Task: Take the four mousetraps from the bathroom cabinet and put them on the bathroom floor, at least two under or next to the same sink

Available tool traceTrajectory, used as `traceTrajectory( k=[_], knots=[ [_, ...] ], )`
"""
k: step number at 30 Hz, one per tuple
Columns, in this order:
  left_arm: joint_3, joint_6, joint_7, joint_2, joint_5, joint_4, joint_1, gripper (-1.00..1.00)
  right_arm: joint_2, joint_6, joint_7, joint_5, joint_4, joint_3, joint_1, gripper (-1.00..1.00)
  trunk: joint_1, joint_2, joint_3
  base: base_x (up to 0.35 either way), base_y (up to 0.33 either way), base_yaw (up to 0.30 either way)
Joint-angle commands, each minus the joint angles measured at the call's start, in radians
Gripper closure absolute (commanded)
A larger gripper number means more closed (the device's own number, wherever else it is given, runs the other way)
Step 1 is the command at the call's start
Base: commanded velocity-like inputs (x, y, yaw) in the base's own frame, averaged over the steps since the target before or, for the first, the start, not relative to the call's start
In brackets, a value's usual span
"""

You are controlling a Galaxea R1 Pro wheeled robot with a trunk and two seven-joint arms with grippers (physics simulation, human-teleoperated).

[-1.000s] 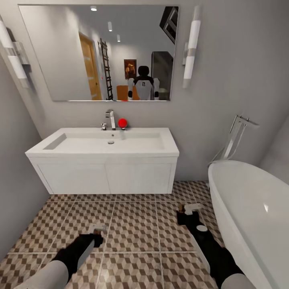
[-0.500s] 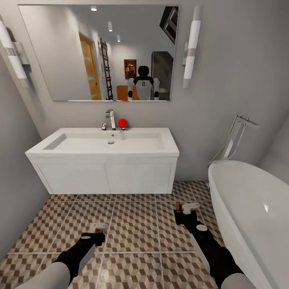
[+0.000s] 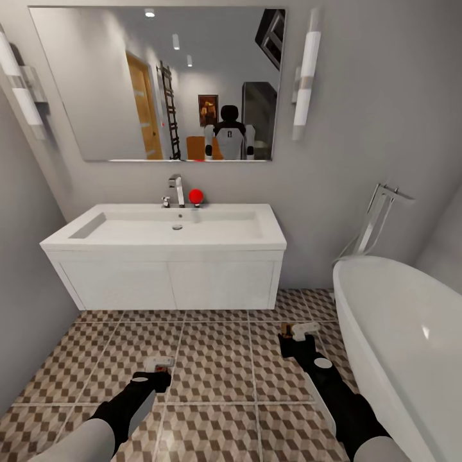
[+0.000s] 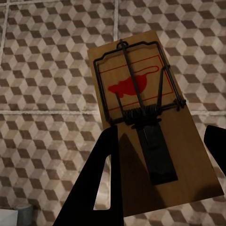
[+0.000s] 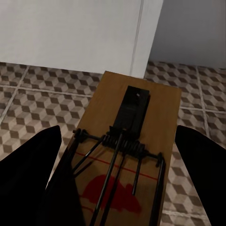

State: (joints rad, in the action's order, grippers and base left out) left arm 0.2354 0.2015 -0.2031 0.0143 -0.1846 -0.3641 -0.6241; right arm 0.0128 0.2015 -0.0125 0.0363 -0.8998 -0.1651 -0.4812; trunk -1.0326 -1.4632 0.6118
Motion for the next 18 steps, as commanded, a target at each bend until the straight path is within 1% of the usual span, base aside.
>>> traceTrajectory(
  k=[1,7,18],
  knots=[
    [0.009,0.006,-0.007,0.001,-0.010,-0.003,0.000,1.00,0.001,0.006,-0.001,0.004,-0.002,-0.003,0.000,1.00,-0.004,-0.008,0.004,0.000,0.000,0.000],
    [0.008,0.006,-0.007,0.001,-0.010,-0.003,0.000,1.00,0.000,0.006,-0.001,0.004,-0.005,-0.004,0.000,1.00,-0.027,-0.050,0.025,0.000,0.000,0.000],
    [0.007,0.004,-0.007,0.002,-0.010,-0.007,0.000,1.00,-0.002,0.006,-0.001,0.004,-0.015,-0.005,0.000,1.00,-0.069,-0.127,0.075,0.000,0.000,0.000]
  ],
)
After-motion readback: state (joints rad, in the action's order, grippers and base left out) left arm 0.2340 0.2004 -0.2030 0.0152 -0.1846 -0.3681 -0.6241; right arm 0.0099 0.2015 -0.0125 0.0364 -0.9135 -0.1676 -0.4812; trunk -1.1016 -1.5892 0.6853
